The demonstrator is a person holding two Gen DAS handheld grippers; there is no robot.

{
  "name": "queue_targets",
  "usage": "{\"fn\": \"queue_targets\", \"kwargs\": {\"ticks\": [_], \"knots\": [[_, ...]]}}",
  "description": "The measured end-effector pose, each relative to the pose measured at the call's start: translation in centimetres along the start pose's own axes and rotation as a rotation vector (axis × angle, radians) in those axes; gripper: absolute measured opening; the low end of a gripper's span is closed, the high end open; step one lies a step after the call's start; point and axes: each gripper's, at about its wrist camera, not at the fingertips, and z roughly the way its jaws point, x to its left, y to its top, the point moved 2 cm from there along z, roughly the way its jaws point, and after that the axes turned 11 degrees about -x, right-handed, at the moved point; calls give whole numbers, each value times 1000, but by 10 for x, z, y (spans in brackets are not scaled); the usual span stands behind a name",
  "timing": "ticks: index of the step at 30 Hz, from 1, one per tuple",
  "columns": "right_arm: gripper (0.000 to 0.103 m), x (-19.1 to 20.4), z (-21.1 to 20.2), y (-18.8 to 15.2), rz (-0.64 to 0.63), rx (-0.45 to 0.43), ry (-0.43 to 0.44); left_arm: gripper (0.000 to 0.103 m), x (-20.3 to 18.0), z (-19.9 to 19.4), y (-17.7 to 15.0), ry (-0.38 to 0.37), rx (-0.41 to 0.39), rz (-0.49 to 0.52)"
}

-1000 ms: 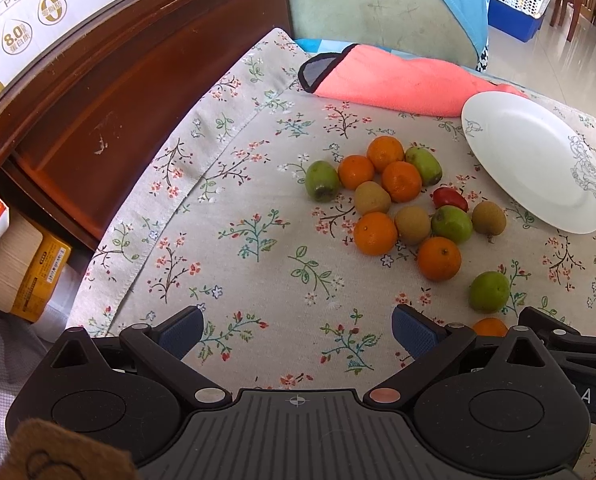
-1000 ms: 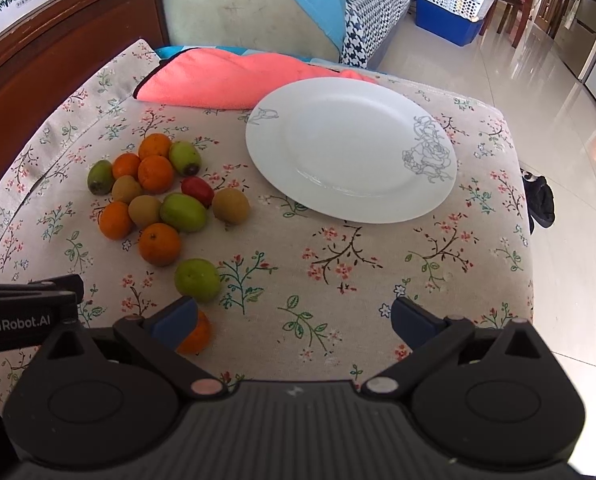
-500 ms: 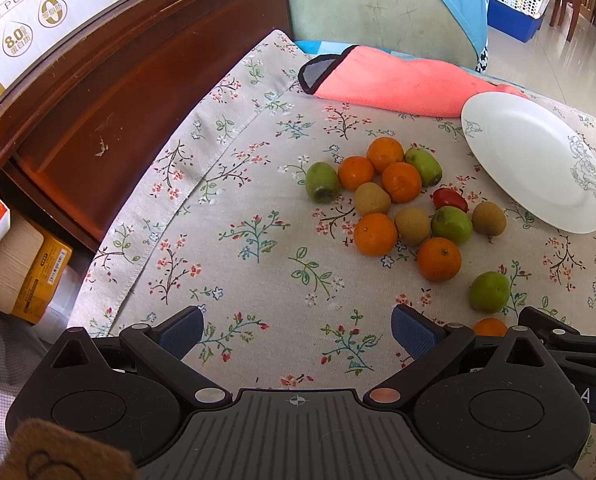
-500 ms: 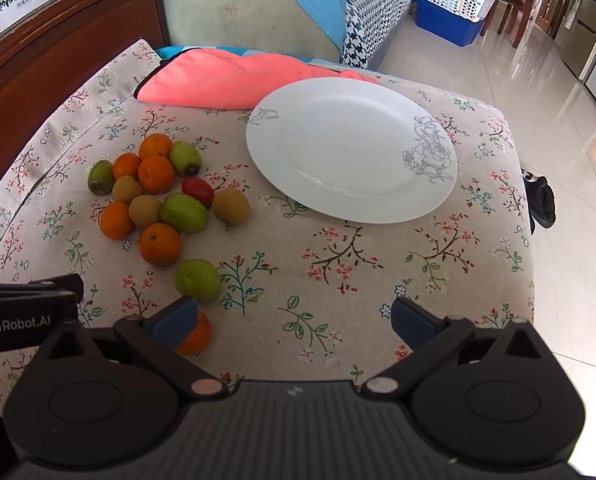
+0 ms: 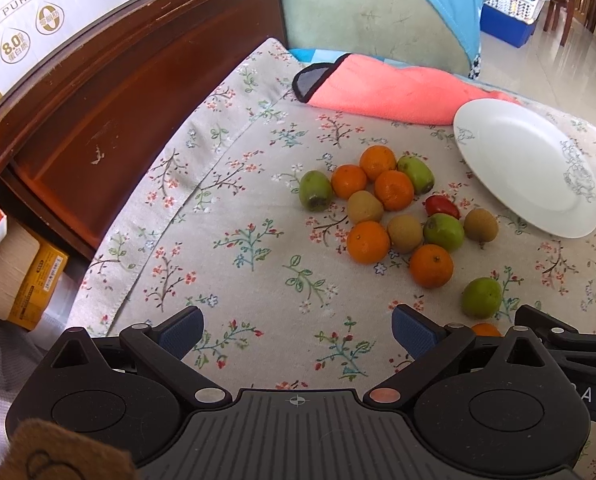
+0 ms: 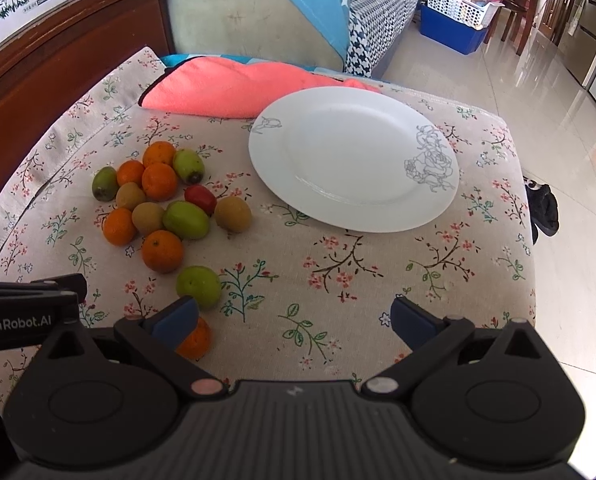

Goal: Organize fruits

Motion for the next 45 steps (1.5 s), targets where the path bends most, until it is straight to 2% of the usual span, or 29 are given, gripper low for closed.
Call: {"fn": "queue_targets", "kwargs": {"ticks": [3,6,9,13,17,23,25,30,37,42,45], "knots": [[97,-8,-4,0,13,-20,34,101,5,2,2,-11,-9,-19],[94,-19,-12,-2,43,-49,104,101,15,5,8,-6,-1,-25],[92,-22,-19,-6,21,-79,166,100,26,4,16,-1,-35,-26],[86,-17,-22,-17,-32,-81,238,99,33,5,25,-63,-60,-22],[73,-10,-18,-27,-44,-54,314,99,27,2,22,-79,-110,42],[57,1,-13,-33,-66,-52,355,96,11,4,13,-115,-154,142],[52,3,-10,-34,-67,-48,364,94,7,6,13,-150,-157,151],[42,6,-4,-37,-85,-44,363,83,2,15,11,-218,-142,148],[39,13,3,-39,-100,-47,358,74,-7,32,12,-269,-124,152],[32,17,8,-40,-122,-54,345,50,-13,46,9,-286,-85,155],[31,18,9,-39,-121,-57,344,42,-13,52,9,-302,-76,131]]}}
